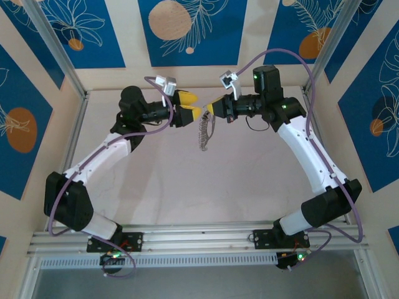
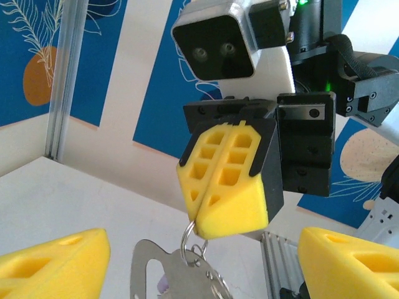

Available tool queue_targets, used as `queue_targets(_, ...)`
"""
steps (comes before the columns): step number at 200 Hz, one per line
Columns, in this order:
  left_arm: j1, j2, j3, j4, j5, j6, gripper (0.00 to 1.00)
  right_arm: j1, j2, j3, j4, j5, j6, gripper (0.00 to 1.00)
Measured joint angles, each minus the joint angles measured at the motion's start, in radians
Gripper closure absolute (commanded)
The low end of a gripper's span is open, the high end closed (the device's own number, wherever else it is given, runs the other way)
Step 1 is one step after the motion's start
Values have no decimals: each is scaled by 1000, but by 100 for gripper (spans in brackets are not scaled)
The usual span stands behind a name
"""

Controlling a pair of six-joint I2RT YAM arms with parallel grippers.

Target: Put the keys on the keyring

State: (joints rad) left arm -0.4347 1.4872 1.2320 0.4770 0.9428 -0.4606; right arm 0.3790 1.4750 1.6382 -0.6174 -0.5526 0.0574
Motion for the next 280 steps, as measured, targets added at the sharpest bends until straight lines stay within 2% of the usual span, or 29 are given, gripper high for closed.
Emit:
queue_targets(68,7,22,72,-148,58,90,28,0,-1,16,-63,23,-53,100)
queue_targets(148,10,85,118,-201,124,104,32,0,-28,15,-51,-19,-58,100)
queue_targets(187,10,97,122,-188,150,92,32,0,-34,10,-26,-52,-58,100)
queue_targets(280,9,134,122,-42,184,-38,33,-1,-35,-16,-7,-77,-51,100)
